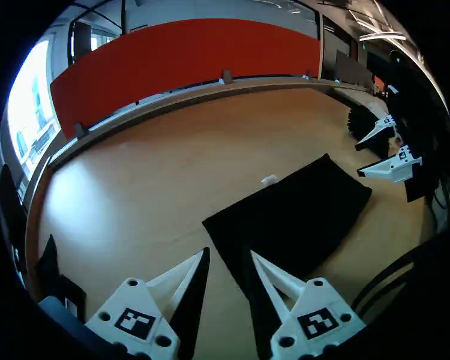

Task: Fold towel

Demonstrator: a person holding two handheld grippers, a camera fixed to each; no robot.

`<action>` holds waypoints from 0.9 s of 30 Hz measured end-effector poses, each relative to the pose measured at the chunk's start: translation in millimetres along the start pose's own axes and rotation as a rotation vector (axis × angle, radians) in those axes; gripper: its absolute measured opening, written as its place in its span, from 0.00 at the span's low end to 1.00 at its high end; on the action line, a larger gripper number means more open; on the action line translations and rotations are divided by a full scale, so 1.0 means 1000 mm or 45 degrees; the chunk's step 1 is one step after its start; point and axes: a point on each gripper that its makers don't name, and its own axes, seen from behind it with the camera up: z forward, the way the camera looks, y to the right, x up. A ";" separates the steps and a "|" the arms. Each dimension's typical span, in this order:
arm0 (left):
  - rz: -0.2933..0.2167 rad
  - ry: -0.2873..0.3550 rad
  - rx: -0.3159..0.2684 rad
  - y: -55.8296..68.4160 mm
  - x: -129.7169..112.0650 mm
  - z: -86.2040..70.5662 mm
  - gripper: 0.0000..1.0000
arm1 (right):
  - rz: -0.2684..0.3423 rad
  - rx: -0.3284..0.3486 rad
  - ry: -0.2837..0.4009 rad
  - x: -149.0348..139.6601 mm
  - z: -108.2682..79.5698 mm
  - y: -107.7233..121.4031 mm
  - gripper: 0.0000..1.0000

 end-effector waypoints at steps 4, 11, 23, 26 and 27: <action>-0.007 0.011 0.004 -0.001 0.001 -0.003 0.30 | 0.002 0.000 0.001 -0.002 -0.001 -0.001 1.00; -0.052 0.015 -0.041 0.006 0.001 -0.012 0.43 | 0.000 0.004 0.006 -0.003 -0.004 -0.004 1.00; -0.072 0.001 -0.053 0.012 -0.014 -0.033 0.73 | -0.015 0.021 0.015 -0.002 -0.007 -0.011 1.00; -0.085 0.000 -0.047 0.012 -0.017 -0.041 0.73 | -0.020 0.026 0.018 -0.001 -0.008 -0.013 1.00; -0.090 0.000 -0.041 0.011 -0.018 -0.043 0.73 | -0.021 0.027 0.019 -0.001 -0.009 -0.014 1.00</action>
